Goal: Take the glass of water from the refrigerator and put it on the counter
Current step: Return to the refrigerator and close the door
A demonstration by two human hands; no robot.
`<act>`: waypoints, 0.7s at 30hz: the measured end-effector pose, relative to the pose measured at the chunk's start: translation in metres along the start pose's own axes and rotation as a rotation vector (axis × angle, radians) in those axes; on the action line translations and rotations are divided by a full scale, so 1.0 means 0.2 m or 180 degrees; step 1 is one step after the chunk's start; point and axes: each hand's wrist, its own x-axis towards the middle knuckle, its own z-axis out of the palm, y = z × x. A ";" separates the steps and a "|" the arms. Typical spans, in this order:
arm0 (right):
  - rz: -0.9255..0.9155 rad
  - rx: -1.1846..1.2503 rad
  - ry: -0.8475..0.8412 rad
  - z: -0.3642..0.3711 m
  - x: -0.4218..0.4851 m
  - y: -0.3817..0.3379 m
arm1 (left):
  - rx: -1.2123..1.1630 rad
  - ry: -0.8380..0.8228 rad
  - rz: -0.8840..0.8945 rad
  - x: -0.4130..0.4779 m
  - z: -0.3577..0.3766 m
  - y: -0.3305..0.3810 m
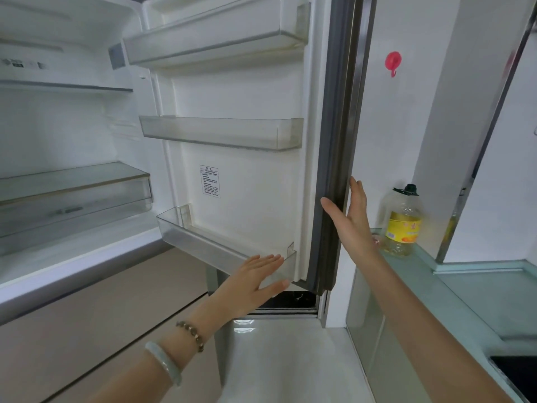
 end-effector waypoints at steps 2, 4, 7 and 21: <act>-0.0047 -0.0006 0.0025 0.01 -0.03 0.00 | 0.0039 0.0039 0.0032 -0.03 -0.02 -0.01; -0.0094 0.0025 0.0087 0.02 -0.04 -0.01 | 0.0031 0.0101 0.0029 -0.07 -0.03 -0.03; -0.0183 0.0022 0.0153 0.01 -0.07 -0.05 | 0.0008 0.0185 0.0026 -0.15 -0.07 -0.05; -0.0518 0.0703 -0.0471 0.19 -0.35 -0.31 | 0.0349 0.0736 -0.0520 -0.66 -0.23 -0.06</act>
